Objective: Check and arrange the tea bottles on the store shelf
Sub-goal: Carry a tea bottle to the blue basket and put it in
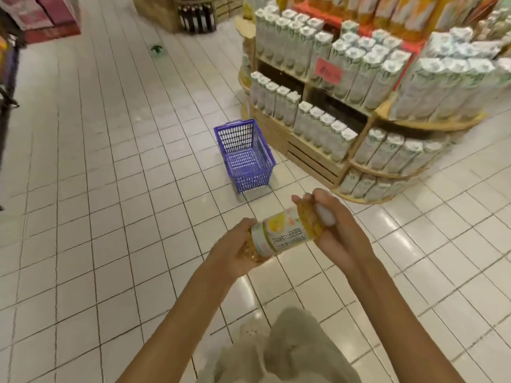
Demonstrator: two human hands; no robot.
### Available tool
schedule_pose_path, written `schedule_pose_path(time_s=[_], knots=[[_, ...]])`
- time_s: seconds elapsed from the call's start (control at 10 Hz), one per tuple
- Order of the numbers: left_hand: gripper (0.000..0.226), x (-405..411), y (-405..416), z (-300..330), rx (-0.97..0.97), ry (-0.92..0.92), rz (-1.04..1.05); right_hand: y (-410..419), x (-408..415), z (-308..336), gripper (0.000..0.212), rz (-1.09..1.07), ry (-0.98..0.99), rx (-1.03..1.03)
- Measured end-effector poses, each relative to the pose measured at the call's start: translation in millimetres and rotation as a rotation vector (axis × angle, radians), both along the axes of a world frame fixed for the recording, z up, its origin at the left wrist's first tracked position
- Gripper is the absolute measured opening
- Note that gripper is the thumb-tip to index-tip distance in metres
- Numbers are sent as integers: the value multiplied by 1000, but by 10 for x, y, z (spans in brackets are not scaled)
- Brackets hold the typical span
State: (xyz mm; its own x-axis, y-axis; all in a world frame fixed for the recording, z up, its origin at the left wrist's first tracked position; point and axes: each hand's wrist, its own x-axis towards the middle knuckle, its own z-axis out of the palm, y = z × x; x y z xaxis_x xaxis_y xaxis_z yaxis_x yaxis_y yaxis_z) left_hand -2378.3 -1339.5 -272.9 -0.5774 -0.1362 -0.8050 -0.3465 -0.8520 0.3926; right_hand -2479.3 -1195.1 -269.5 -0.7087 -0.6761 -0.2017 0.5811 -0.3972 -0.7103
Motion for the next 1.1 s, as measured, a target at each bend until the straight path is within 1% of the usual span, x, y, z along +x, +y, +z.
schedule_pose_path(time_s=[0.1, 0.2, 0.3, 0.4, 0.5, 0.6, 0.7, 0.8, 1.0, 1.1], knots=[[12, -791, -528, -104, 1, -27, 4, -509, -764, -135, 9, 6, 5, 78], [22, -1633, -1127, -392, -47, 0, 59, -1049, -1623, -451, 22, 75, -24, 211], [20, -2515, -1785, -713, -160, 20, 80, -1650, -2519, -774, 34, 219, -66, 341], [14, -3345, -2376, -1014, -200, 11, 110, -2290, -3425, -1062, 30, 279, -68, 461], [17, -4089, -2951, -1326, -166, -21, 151, -2913, -4235, -1314, 23, 322, 6, 596], [16, -4693, -3442, -1740, -150, -128, 127, -3476, -4873, -1693, 27, 348, 96, 722], [21, -5218, -3868, -2381, -164, -208, 69, -4002, -5323, -2273, 33, 309, 159, 849], [25, -5636, -4210, -3282, -267, -313, -15, -4417, -5672, -3092, 38, 255, 205, 949], [21, -6033, -4663, -5429, -255, -470, -73, -4923, -6071, -5343, 9, 322, 107, 1070], [18, -6011, -4755, -6362, -198, -515, -128, -5007, -6088, -6429, 7, 343, 24, 1103]])
